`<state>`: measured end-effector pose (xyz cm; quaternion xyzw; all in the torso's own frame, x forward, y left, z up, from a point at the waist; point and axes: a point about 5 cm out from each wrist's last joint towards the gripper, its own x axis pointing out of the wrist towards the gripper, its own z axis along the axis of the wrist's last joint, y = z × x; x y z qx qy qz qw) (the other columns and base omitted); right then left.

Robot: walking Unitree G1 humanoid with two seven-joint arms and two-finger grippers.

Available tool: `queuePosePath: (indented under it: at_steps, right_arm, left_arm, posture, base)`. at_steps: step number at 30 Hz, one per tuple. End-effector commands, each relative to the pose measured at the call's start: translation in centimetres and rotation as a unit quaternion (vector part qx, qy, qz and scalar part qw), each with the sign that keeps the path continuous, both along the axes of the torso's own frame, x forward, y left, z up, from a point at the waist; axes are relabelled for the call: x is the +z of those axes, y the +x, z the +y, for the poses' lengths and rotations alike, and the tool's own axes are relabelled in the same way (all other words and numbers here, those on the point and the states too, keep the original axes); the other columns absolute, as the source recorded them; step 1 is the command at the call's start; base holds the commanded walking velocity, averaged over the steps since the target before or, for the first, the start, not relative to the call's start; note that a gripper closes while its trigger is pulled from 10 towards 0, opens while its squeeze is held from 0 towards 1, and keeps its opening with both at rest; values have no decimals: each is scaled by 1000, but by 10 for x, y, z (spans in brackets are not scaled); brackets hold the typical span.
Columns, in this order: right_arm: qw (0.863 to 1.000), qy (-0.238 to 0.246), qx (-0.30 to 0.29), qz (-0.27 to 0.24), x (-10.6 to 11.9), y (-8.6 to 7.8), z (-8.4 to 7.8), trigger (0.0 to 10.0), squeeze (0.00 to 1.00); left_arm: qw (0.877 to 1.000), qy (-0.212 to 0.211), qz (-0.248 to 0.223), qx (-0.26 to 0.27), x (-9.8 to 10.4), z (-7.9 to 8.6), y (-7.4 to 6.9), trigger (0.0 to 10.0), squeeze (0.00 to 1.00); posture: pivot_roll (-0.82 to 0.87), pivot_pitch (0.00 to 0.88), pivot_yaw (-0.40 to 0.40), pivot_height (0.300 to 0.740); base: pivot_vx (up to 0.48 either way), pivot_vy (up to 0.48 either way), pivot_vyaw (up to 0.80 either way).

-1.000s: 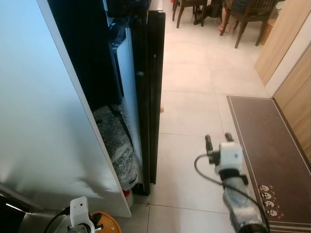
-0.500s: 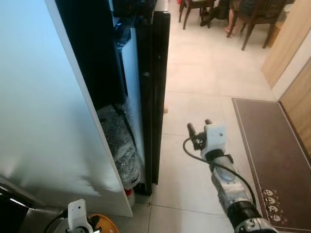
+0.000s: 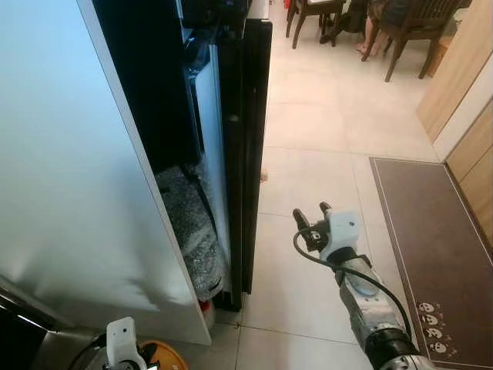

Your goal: Restocking fridge

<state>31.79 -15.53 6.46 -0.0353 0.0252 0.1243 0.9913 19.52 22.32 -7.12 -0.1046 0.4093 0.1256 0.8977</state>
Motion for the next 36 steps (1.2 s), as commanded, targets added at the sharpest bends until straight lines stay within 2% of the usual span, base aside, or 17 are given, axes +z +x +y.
queuePosePath:
  at_steps: [1,19,36]
  right_arm:
    - [1000,5,-2,-2,2,0,0,10000,0]
    - [1000,3,-3,4,1,2,2,10000,0]
    - [1000,-4,-29,5,-3,0,-2,10000,0]
  left_arm:
    - [1000,4,5,-1,-1,1,-2,10000,0]
    - [1000,4,-5,1,2,0,4,10000,0]
    - [1000,6,-4,-6,2,-1,3,10000,0]
  posture:
    - [-126,35,12,740]
    - [-122,52,10,740]
    - [-120,56,12,740]
  base:
    - [0,292,0]
    - [0,284,0]
    - [0,0,0]
